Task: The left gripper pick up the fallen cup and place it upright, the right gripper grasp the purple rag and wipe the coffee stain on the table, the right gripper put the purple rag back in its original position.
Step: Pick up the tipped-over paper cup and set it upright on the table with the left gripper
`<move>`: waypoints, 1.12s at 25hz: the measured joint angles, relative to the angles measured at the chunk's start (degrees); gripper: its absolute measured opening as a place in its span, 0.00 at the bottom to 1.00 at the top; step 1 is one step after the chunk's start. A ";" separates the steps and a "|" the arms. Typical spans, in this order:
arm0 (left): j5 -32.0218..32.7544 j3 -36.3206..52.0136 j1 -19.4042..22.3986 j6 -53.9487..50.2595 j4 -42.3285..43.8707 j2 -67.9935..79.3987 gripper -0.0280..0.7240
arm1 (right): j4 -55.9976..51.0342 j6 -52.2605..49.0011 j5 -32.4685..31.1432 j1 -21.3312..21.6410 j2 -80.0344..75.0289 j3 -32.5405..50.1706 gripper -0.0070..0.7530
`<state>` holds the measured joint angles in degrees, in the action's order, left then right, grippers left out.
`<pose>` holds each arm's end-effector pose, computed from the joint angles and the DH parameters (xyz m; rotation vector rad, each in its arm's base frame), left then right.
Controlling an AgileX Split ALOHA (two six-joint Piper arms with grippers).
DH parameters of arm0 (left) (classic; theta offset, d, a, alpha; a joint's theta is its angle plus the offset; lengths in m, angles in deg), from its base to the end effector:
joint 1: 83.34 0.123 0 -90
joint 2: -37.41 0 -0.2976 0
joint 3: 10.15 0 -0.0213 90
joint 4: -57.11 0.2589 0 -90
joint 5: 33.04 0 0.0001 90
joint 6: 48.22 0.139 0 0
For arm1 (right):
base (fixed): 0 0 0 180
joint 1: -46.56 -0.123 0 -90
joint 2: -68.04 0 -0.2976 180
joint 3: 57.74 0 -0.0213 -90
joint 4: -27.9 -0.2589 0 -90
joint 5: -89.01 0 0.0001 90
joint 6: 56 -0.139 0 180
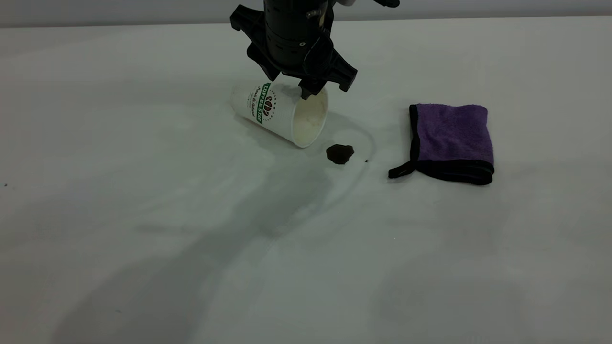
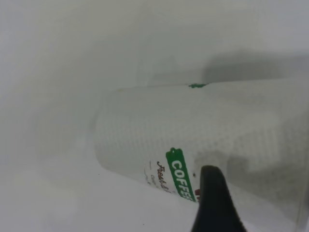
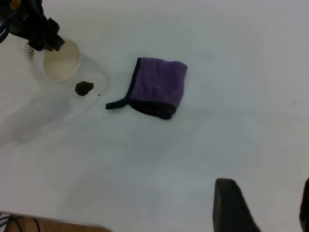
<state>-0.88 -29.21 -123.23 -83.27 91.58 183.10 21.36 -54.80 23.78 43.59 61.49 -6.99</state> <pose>0.4291 -0.3040 0.0342 0.6954 2.5133 0.1427 0.0266 0.0158 0.2406 -0.0874 2.1349 0.1570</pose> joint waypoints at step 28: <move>12.21 -2.74 0.29 4.00 7.57 1.14 0.08 | 0.00 0.00 -0.05 0.00 0.00 0.00 0.52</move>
<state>11.33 -31.95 -122.94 -79.27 99.15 184.24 21.36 -54.80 23.73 43.59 61.49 -6.99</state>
